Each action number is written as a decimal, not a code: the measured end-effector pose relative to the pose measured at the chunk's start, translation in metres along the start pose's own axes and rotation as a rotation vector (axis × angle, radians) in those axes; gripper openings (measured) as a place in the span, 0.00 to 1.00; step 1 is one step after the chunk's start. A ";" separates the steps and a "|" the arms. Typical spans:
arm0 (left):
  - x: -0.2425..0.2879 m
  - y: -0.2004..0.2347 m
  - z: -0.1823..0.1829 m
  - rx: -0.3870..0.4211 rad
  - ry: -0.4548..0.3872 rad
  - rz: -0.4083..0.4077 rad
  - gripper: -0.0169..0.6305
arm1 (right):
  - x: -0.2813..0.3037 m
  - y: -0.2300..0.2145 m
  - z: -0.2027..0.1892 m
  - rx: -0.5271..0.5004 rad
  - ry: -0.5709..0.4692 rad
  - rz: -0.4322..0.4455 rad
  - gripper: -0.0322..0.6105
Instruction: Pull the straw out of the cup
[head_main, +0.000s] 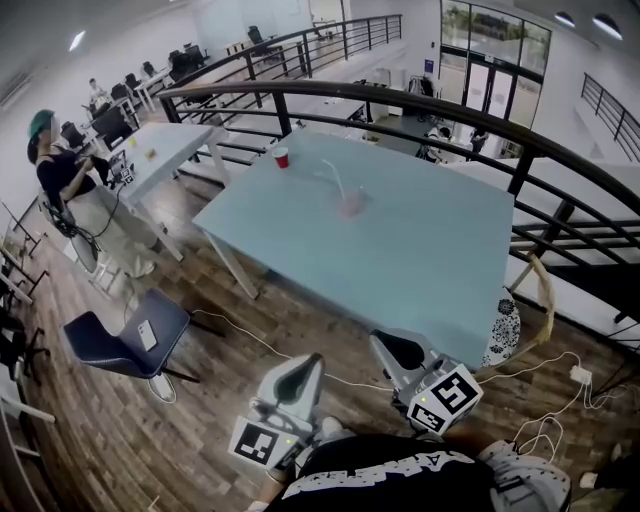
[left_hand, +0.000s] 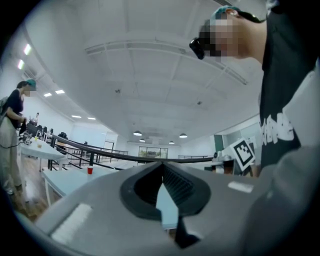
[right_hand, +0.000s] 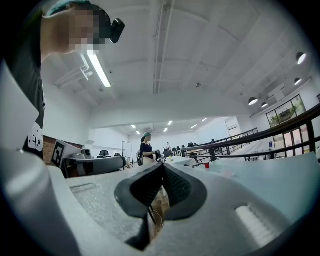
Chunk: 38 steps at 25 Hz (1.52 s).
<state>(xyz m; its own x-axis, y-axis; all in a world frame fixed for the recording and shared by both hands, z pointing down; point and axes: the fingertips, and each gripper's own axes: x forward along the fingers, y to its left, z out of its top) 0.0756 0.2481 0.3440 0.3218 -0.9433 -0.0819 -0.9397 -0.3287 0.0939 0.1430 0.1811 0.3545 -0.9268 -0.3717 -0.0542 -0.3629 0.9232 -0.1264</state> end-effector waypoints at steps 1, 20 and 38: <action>-0.002 0.005 0.000 0.000 0.000 -0.002 0.01 | 0.005 0.001 -0.001 0.000 0.002 -0.002 0.05; -0.010 0.100 -0.004 -0.015 -0.004 -0.066 0.01 | 0.085 0.009 -0.016 -0.002 0.017 -0.096 0.05; 0.007 0.148 -0.020 -0.078 0.021 -0.132 0.01 | 0.108 -0.004 -0.026 -0.028 0.078 -0.222 0.05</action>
<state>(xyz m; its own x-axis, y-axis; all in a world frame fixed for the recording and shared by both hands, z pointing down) -0.0591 0.1916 0.3773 0.4452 -0.8921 -0.0775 -0.8776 -0.4519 0.1601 0.0419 0.1401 0.3745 -0.8280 -0.5586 0.0490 -0.5605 0.8222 -0.0989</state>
